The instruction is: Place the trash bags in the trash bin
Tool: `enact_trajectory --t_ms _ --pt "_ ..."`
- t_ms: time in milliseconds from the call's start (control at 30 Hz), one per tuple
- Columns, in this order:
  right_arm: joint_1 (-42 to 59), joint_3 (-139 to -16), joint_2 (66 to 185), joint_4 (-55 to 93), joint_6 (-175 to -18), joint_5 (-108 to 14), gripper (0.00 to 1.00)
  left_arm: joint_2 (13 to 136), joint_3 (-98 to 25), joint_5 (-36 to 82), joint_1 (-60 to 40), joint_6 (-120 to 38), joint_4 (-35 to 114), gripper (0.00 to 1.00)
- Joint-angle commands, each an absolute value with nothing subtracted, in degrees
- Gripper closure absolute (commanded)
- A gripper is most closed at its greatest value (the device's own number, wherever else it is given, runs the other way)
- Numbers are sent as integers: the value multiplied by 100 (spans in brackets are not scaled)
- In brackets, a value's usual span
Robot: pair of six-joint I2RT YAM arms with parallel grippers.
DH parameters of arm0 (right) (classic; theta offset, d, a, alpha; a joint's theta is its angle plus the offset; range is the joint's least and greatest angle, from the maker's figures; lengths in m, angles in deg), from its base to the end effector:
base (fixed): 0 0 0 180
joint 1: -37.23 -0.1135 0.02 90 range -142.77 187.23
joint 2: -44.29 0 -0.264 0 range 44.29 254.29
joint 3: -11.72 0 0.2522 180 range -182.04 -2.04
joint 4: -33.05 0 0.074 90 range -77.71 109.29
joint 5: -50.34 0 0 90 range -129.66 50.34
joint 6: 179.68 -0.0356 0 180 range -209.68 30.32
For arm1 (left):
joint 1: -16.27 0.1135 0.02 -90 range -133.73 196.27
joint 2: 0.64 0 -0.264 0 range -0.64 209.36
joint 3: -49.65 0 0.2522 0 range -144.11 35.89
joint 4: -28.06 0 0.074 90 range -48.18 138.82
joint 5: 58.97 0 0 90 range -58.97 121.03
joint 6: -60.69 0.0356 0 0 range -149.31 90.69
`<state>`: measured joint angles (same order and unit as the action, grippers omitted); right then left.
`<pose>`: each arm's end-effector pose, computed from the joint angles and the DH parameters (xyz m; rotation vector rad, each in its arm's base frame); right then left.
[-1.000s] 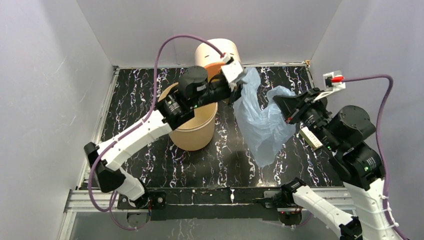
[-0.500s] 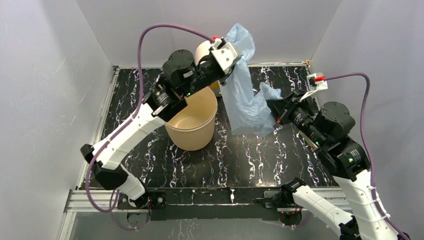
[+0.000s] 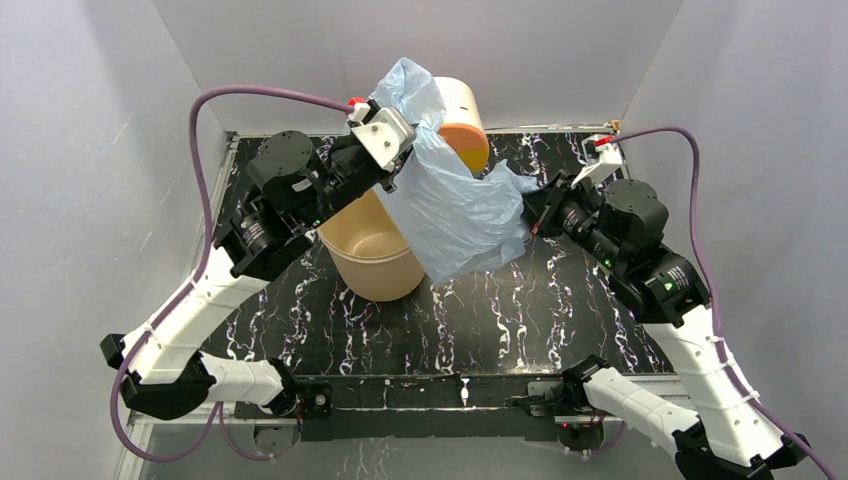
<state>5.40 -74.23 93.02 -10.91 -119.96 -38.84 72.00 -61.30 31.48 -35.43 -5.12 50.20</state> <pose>0.1324 0.0816 0.4516 -0.0126 1.7530 0.7930 0.1517 -0.1916 0.5523 0.7936 1.0288 -0.4063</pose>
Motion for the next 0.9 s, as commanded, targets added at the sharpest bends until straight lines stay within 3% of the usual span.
enact_trajectory --t_ms 0,300,633,867 --pt "551 -7488 9251 -834 -12071 -3931 100 7210 -6123 3121 -3541 -540 5473 100" --pt "551 -7844 9469 -1291 -11918 -3746 99 6929 -5381 3590 -3541 -1166 6199 100" --pt "552 -8245 9800 -1256 -11643 -3742 98 7023 -5535 4329 -3499 -1993 6890 100" --pt "555 -9075 10367 -1341 -11498 -4060 98 6887 -4774 2513 -1922 -3152 6524 100"
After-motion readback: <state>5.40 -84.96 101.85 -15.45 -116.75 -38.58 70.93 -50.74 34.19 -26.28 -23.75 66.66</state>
